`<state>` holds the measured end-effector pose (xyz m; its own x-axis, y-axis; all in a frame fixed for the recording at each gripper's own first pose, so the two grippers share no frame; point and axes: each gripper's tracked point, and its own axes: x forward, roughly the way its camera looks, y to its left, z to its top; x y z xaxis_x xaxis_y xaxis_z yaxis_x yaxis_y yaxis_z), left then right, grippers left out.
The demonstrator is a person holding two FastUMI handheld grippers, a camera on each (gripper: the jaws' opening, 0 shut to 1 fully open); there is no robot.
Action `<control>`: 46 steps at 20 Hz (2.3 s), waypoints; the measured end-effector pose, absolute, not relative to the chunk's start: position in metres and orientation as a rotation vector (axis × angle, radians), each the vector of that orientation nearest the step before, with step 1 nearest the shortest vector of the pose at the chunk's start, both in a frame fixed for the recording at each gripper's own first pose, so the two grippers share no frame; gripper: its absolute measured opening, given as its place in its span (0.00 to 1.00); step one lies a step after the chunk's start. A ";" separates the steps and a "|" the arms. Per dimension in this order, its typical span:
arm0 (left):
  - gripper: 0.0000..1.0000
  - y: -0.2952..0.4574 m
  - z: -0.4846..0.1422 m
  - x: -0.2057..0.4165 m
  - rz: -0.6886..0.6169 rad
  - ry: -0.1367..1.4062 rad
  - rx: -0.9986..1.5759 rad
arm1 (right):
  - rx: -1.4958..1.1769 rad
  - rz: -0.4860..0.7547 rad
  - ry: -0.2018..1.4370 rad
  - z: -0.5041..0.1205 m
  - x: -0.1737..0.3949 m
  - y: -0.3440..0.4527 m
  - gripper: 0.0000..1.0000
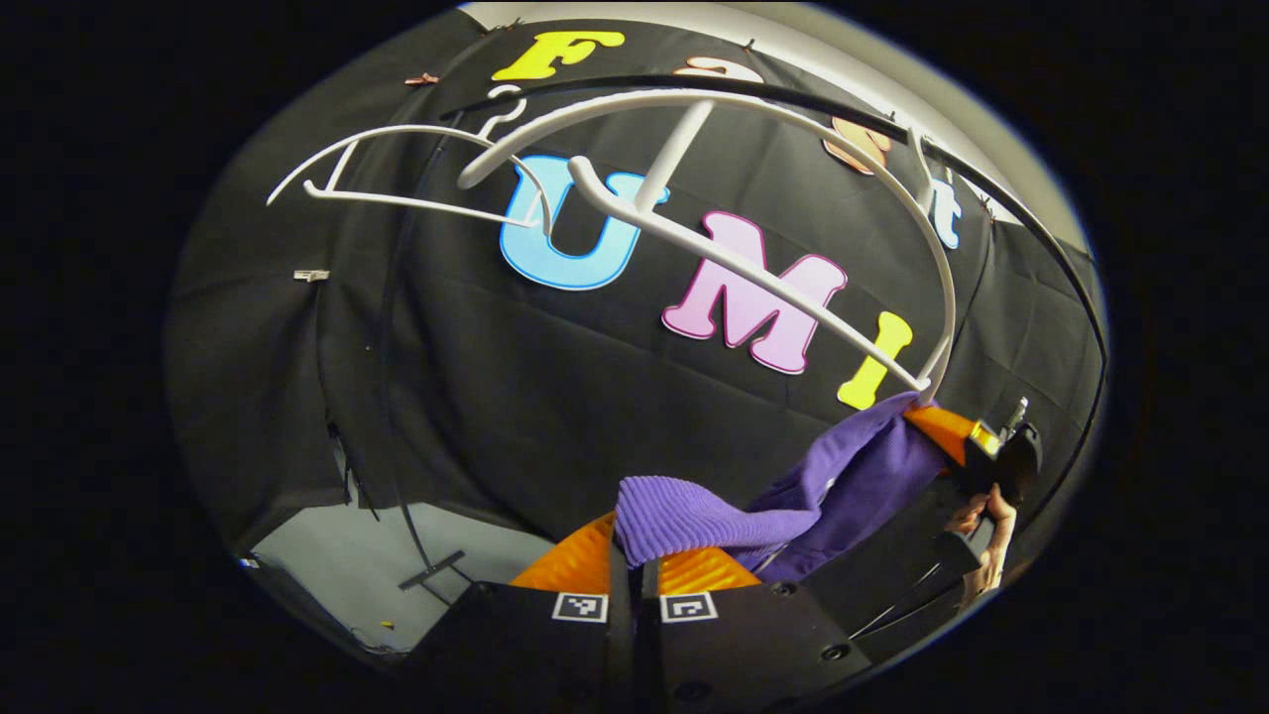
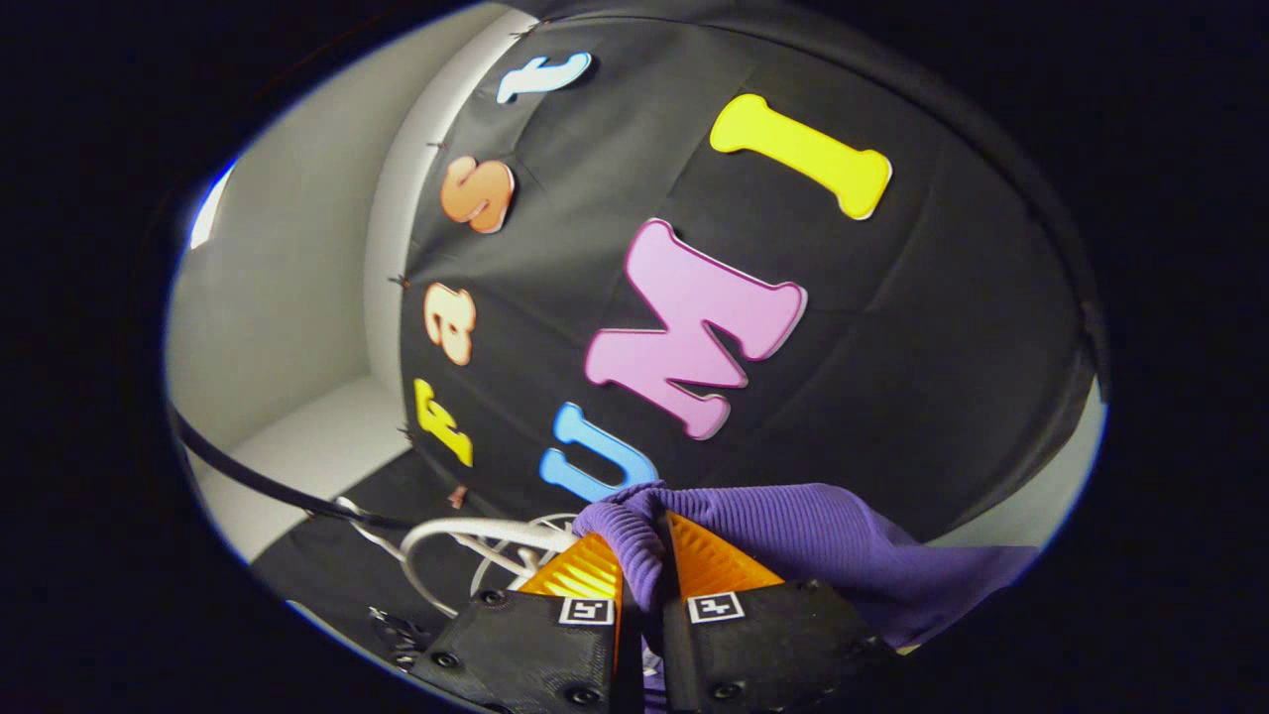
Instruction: Grasp the clothes on the hanger with both hands and then place them into the laundry hamper below.
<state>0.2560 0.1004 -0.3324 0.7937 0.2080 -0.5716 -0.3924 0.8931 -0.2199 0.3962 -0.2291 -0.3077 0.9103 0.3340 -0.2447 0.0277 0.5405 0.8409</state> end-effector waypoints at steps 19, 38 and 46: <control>0.05 0.036 -0.455 0.182 0.249 0.949 -0.383 | 0.420 0.348 1.022 -0.458 0.180 -0.056 0.13; 0.06 -0.003 -0.496 0.108 0.221 1.161 -0.457 | 0.185 0.476 1.271 -0.485 0.076 -0.042 0.14; 0.10 -0.008 -0.499 0.104 0.216 1.184 -0.455 | 0.141 0.453 1.280 -0.480 0.071 -0.055 0.14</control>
<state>0.1042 -0.0082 -0.4992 0.3707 -0.0734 -0.9258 -0.3953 0.8896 -0.2288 0.0712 -0.0545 -0.4803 0.2129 0.4022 -0.8904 -0.2479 0.9038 0.3490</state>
